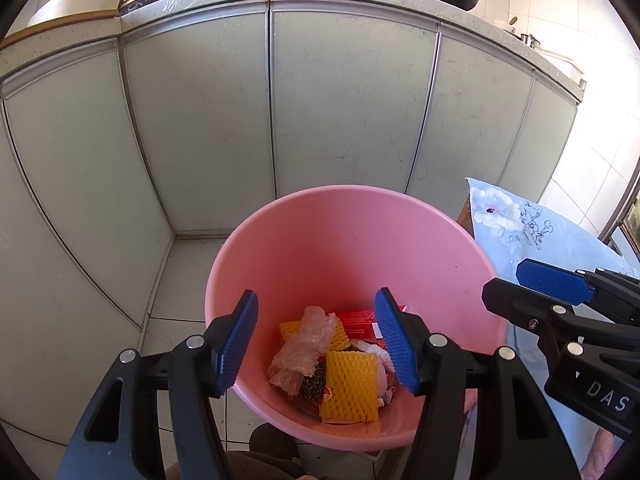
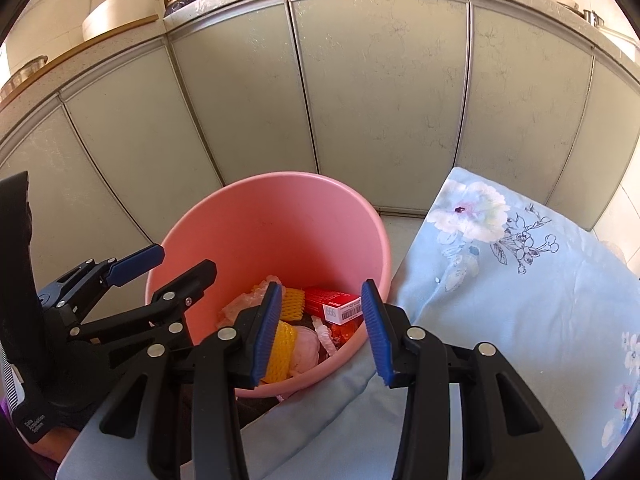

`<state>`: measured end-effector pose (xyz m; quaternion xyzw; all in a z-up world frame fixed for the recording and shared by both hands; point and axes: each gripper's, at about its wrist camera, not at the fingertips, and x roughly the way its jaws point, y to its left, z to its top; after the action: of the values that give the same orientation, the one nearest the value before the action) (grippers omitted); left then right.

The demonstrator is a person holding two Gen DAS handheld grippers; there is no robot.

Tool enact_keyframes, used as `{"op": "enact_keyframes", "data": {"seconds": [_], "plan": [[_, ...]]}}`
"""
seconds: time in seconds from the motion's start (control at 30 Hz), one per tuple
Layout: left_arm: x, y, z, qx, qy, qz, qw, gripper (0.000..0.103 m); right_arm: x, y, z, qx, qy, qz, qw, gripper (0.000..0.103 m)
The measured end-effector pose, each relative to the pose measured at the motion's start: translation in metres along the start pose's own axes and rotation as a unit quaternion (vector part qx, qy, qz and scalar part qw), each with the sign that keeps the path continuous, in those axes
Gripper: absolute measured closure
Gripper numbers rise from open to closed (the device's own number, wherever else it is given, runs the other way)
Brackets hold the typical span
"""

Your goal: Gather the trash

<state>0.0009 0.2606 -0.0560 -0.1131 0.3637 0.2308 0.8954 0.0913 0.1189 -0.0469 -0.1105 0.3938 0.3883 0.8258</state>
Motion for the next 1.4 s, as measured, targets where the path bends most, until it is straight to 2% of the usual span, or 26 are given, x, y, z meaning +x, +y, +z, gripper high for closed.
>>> {"op": "enact_keyframes", "data": {"seconds": [0.73, 0.87, 1.4], "plan": [[-0.013, -0.002, -0.001, -0.003, -0.004, -0.004, 1.0, 0.043, -0.012, 0.002, -0.004, 0.002, -0.016, 0.004, 1.0, 0.052], [-0.017, -0.003, -0.001, -0.006, -0.005, -0.005, 1.0, 0.038, -0.016, 0.0, -0.006, 0.004, -0.021, 0.006, 1.0, 0.052], [-0.062, -0.018, -0.006, 0.0, -0.038, -0.017, 0.9991, 0.037, -0.063, 0.0, -0.023, -0.004, -0.065, -0.002, 0.998, 0.051]]}}
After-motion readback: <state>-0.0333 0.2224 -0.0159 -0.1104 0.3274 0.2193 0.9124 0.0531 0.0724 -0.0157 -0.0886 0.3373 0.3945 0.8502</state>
